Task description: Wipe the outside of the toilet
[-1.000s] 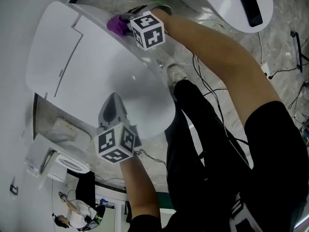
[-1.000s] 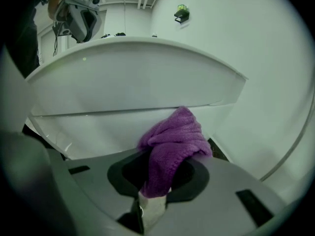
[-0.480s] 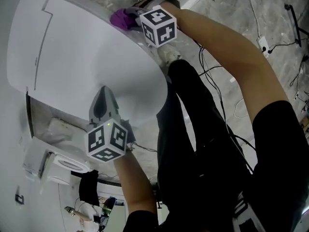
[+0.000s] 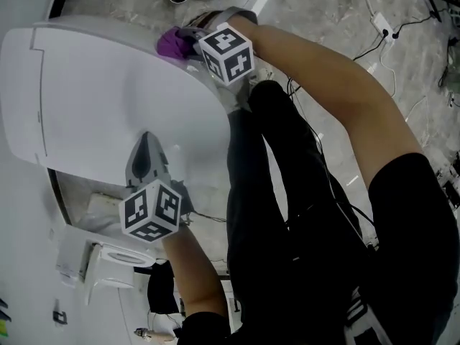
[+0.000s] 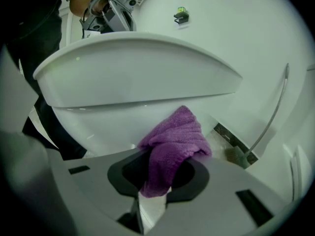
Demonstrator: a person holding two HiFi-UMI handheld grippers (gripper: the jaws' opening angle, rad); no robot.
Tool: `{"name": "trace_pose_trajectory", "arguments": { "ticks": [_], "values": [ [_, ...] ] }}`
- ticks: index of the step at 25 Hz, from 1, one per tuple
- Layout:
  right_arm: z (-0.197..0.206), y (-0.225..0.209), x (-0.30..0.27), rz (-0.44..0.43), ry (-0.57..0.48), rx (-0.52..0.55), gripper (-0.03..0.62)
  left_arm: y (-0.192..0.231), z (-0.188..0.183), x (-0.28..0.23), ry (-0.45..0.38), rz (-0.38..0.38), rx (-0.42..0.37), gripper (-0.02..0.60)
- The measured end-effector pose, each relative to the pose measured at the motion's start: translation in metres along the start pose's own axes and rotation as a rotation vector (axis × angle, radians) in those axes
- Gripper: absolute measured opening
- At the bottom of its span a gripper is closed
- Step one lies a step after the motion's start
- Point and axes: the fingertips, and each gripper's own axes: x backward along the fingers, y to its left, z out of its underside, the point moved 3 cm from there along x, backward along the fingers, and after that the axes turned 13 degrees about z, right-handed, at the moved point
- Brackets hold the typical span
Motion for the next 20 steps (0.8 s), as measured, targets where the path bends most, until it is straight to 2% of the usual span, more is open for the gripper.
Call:
{"name": "trace_pose_trajectory", "arguments": {
  "ticks": [4, 14, 17, 20],
  "values": [
    [0.007, 0.025, 0.015, 0.017, 0.006, -0.028, 0.083, -0.01, 0.007, -0.009, 0.027, 0.018, -0.032, 0.008],
    [0.017, 0.073, 0.045, 0.103, -0.056, -0.073, 0.083, -0.049, 0.019, -0.031, 0.064, 0.028, -0.12, 0.008],
    [0.019, 0.083, 0.051, 0.139, -0.062, -0.089, 0.083, -0.062, 0.027, -0.032, 0.051, 0.022, -0.12, 0.008],
    [0.016, 0.1, 0.058, 0.158, -0.07, -0.094, 0.083, -0.078, 0.052, -0.024, 0.047, 0.008, -0.098, 0.008]
  ]
}}
